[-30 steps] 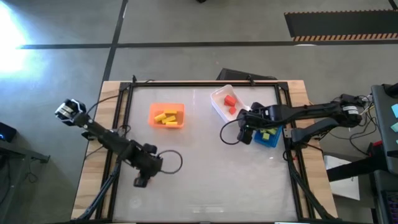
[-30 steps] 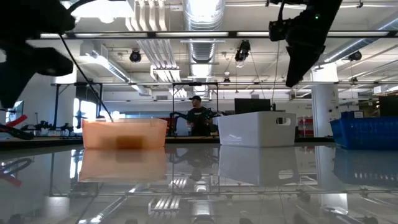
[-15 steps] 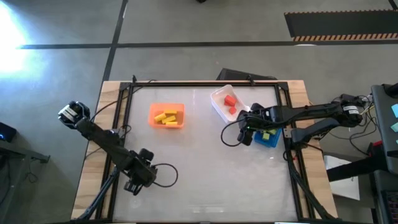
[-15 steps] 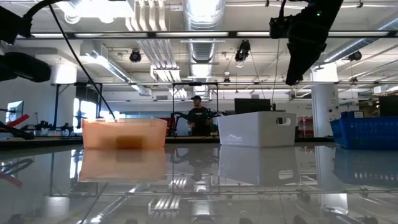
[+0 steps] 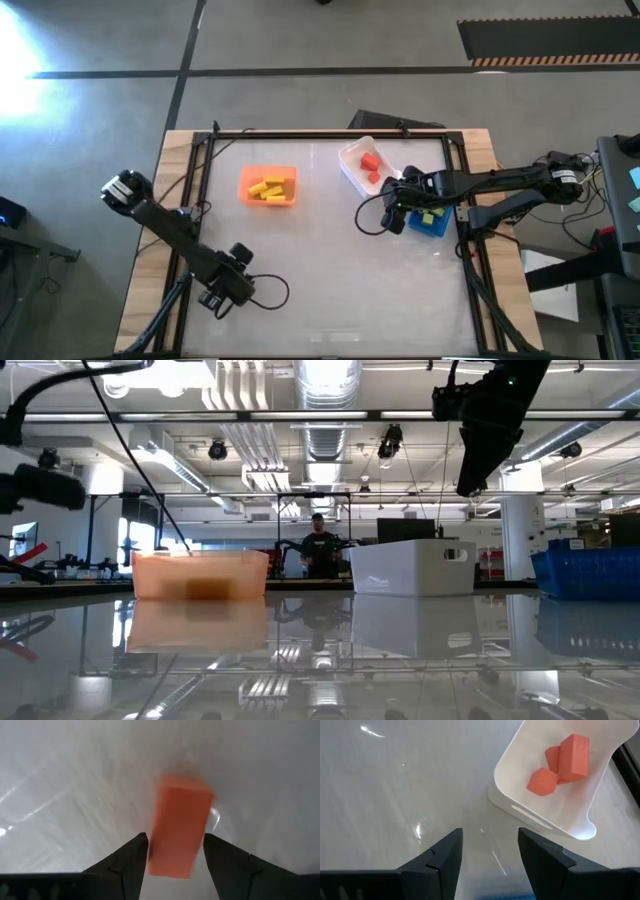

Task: Sort & place blocks by color
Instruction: Put the orange block into the white bin

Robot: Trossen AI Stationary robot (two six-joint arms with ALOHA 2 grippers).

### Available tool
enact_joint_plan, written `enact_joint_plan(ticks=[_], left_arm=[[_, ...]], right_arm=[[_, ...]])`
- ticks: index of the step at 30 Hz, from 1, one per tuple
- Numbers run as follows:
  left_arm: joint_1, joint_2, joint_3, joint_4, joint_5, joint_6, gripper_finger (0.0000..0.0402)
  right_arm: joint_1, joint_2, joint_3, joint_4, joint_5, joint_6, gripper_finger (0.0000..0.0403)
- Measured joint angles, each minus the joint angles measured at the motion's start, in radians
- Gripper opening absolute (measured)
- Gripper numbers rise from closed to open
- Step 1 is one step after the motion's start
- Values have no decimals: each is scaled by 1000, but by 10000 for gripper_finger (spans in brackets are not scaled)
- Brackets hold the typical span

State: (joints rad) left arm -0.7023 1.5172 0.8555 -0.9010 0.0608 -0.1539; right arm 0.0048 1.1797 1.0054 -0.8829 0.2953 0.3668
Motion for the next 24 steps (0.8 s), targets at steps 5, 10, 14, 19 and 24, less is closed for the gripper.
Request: enact_joint_plan(ticks=[5,10,14,19,24], left_arm=[[0,25,-3,8,-10,13,178],[0,28,-4,23,-10,12,178],[0,34,-8,33,-15,7,171],[0,33,-7,27,-27,2,115],[28,14,-6,36,-145,-46,116]], right_arm=[[0,0,0,2,-7,0,182],[0,0,0,3,-7,0,180],[0,0,0,3,-7,0,181],[18,0,0,10,-6,-13,181],[90,0,-30,151,23,-64,175]])
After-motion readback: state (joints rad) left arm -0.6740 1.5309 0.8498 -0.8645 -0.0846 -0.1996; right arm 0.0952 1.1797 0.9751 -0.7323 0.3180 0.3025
